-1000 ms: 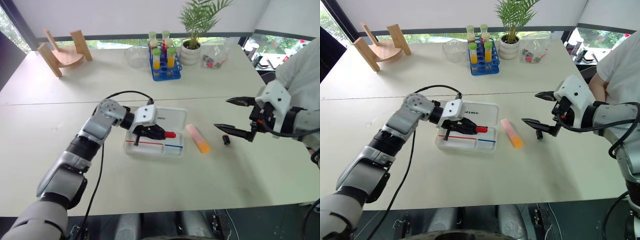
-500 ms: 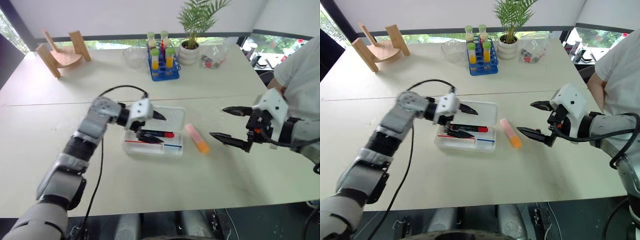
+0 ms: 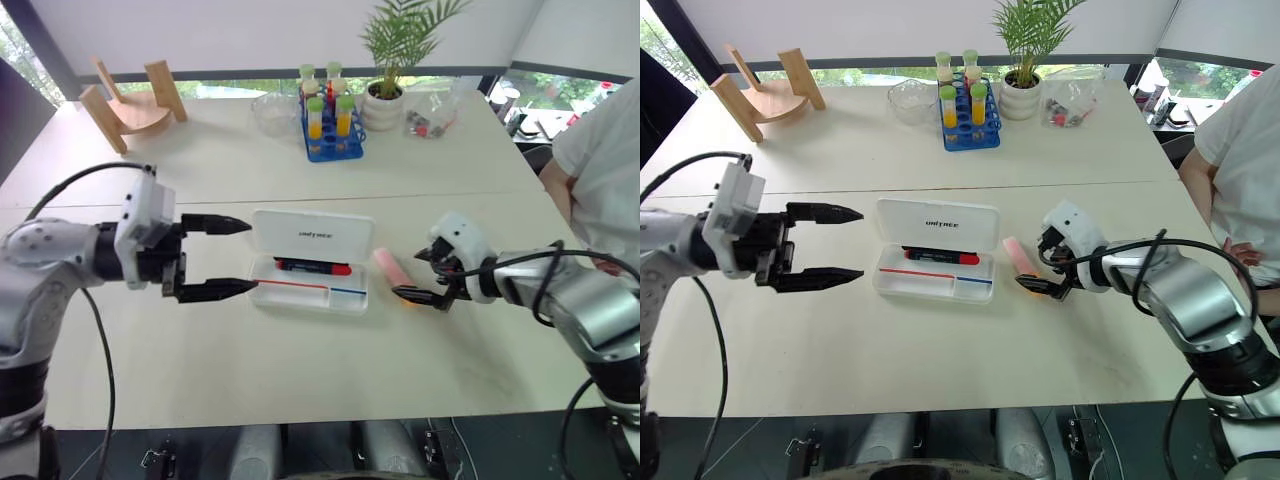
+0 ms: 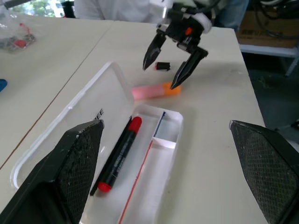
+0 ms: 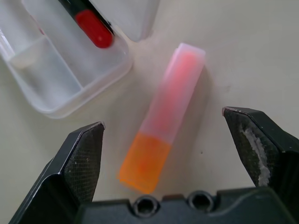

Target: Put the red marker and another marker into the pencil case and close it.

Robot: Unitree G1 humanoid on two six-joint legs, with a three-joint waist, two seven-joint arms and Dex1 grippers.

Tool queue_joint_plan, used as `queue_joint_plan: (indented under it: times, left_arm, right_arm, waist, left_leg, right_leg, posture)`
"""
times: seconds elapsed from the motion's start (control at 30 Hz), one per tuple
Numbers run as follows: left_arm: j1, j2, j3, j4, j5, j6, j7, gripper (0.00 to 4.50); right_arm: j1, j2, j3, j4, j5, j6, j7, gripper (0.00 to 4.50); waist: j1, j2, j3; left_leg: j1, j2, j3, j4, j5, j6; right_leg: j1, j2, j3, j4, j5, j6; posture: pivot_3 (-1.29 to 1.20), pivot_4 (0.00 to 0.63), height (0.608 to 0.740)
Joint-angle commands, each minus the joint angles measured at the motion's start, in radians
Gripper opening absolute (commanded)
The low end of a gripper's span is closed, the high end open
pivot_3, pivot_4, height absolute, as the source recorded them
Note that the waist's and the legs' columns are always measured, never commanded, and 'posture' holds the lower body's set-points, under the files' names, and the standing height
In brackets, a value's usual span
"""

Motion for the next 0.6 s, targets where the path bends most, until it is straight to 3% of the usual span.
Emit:
queue_joint_plan:
  times: [0.03,0.1,0.17,0.23,0.37,0.4,0.6]
  left_arm:
    - [0.05,0.014,0.104,-0.091,-0.094,0.042,0.057,4.43]
    - [0.07,0.024,0.122,-0.11,-0.119,0.058,0.078,4.43]
    - [0.099,0.039,0.151,-0.128,-0.149,0.072,0.084,4.5]
    - [0.123,0.056,0.179,-0.131,-0.172,0.072,0.074,4.5]
    - [0.142,0.084,0.199,-0.11,-0.195,0.053,0.041,4.5]
    - [0.146,0.093,0.202,-0.101,-0.197,0.048,0.027,4.5]
    - [0.155,0.155,0.216,-0.008,-0.171,-0.004,-0.087,4.5]
  right_arm:
    - [-0.036,0.03,0.059,0.057,-0.068,-0.003,-0.024,4.5]
    - [-0.051,0.046,0.082,0.09,-0.096,-0.013,-0.027,4.5]
    - [-0.069,0.069,0.102,0.139,-0.113,-0.023,-0.016,3.93]
    - [-0.085,0.086,0.109,0.158,-0.11,-0.015,0.001,3.1]
    - [-0.103,0.09,0.095,0.159,-0.105,0.0,0.025,1.04]
    - [-0.11,0.08,0.088,0.156,-0.104,0.004,0.034,0.82]
    - [-0.17,-0.106,0.028,0.048,-0.058,-0.088,0.251,0.84]
  waist:
    - [-0.004,0.0,0.0]
    - [-0.006,0.0,0.0]
    - [-0.007,0.0,0.0]
    - [-0.01,0.0,0.0]
    - [-0.008,0.0,0.0]
    - [-0.008,0.0,0.0]
    - [-0.004,0.003,0.003]
  left_leg:
    - [0.0,0.0,0.0,0.0,0.0,0.0]
    - [0.0,0.0,0.0,0.0,0.0,0.0]
    - [0.001,0.0,0.0,0.0,0.0,0.0]
    - [0.001,0.0,0.001,0.0,0.0,0.0]
    - [0.001,0.0,0.001,0.0,0.0,0.0]
    - [0.001,0.0,0.001,0.0,0.0,0.0]
    - [0.0,0.0,0.002,-0.001,0.0,0.0]
  right_leg:
    - [0.0,0.0,0.0,0.0,0.0,0.0]
    - [0.0,0.0,0.0,0.0,0.0,0.0]
    - [0.0,0.0,0.0,0.0,0.0,0.0]
    - [0.0,0.001,0.0,0.0,0.0,0.0]
    - [0.0,0.0,0.0,0.001,0.0,0.0]
    - [0.0,0.001,0.0,0.001,0.0,0.0]
    - [-0.002,0.0,0.0,0.001,0.0,0.0]
  posture:
    - [0.0,0.15,0.74]
    - [0.0,0.15,0.74]
    - [0.0,0.15,0.74]
    - [0.0,0.15,0.74]
    - [0.0,0.15,0.74]
    - [0.0,0.15,0.74]
    - [0.0,0.15,0.74]
